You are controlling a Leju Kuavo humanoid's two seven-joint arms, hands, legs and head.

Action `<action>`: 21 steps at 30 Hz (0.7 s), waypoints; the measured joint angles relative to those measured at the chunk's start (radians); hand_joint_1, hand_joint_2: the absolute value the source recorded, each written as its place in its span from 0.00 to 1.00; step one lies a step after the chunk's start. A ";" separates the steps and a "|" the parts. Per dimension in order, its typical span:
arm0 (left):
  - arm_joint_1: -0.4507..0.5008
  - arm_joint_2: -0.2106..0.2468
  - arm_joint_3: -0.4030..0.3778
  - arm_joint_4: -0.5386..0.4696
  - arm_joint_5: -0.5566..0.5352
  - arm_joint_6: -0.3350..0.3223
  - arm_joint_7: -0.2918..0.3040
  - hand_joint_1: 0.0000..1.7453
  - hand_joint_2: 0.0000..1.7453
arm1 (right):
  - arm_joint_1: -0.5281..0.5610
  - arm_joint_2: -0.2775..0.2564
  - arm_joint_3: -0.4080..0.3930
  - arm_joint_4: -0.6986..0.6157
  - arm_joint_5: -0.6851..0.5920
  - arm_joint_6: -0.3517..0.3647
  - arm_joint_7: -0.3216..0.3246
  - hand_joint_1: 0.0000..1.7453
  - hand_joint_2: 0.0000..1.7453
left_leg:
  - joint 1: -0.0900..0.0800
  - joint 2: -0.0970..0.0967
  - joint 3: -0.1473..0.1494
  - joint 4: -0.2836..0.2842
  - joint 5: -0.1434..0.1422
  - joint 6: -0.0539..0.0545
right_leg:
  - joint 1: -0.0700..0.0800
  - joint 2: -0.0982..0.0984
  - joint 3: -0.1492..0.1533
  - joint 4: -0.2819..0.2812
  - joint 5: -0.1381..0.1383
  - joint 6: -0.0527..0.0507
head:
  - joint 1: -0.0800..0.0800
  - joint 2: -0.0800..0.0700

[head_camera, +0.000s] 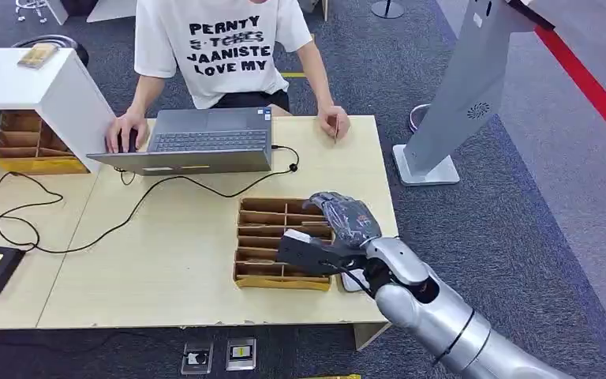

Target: Pass the card to the sensor for recognition and then transmit it.

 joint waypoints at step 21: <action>0.001 0.005 0.000 0.000 0.018 -0.001 0.009 0.36 1.00 | -0.071 0.026 0.055 0.119 0.023 -0.040 0.058 0.32 1.00 | 0.000 0.000 0.000 0.000 0.000 0.000 | 0.000 0.000 0.000 0.000 0.000 0.000 | 0.000 0.000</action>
